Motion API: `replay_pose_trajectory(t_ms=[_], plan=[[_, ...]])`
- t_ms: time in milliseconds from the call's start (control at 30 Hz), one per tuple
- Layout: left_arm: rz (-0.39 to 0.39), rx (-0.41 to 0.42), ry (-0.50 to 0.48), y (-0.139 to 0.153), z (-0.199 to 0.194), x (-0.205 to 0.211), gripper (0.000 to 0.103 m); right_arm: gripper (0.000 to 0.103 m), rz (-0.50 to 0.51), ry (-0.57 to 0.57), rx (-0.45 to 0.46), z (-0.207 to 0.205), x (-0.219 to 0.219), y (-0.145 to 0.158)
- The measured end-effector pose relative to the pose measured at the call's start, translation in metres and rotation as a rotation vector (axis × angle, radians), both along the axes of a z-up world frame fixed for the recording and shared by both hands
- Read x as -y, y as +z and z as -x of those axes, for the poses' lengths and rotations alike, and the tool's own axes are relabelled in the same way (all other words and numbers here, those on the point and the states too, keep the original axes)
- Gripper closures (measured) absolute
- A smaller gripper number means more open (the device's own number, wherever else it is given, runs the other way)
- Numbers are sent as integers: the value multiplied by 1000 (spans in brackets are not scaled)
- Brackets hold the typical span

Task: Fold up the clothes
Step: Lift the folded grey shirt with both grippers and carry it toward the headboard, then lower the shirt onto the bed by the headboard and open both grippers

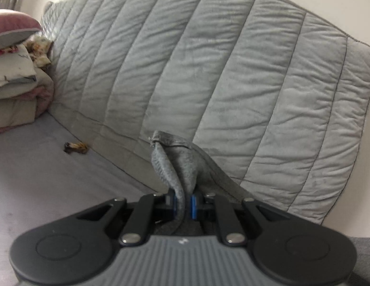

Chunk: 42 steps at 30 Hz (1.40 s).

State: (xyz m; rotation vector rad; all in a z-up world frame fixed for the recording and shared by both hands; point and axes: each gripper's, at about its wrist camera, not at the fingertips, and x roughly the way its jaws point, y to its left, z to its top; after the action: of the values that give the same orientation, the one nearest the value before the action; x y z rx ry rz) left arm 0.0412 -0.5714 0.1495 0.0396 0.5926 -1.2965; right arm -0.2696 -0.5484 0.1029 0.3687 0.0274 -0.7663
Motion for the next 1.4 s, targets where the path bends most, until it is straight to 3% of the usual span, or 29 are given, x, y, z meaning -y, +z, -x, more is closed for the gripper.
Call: replay_pose_trajectory(t_ms=[367, 633, 767, 900, 1033, 1133, 1233, 1300, 1333, 1400], plan=[[-90, -35, -75, -48, 13, 75, 90, 87, -46, -130, -76, 12, 40, -40], [-129, -70, -71, -76, 5, 94, 87, 84, -109, -157, -104, 23, 60, -67], [-132, -57, -33, -76, -5, 93, 87, 83, -128, -172, -96, 32, 64, -71], [-124, -15, 71, -70, -18, 90, 87, 83, -118, -227, -105, 46, 68, -70], [-129, -13, 170, -65, -40, 84, 87, 83, -122, -269, -142, 58, 75, -72], [-132, -35, 188, -63, -51, 71, 87, 79, -142, -290, -172, 64, 82, -76], [-133, -67, 160, -61, -59, 53, 73, 76, -151, -321, -194, 68, 85, -78], [-122, -75, 139, -59, -59, 40, 55, 76, -135, -363, -214, 71, 84, -76], [-118, -73, 128, -59, -59, 35, 51, 76, -128, -372, -217, 73, 85, -74], [-110, -68, 98, -58, -58, 24, 42, 76, -126, -330, -217, 71, 87, -64]])
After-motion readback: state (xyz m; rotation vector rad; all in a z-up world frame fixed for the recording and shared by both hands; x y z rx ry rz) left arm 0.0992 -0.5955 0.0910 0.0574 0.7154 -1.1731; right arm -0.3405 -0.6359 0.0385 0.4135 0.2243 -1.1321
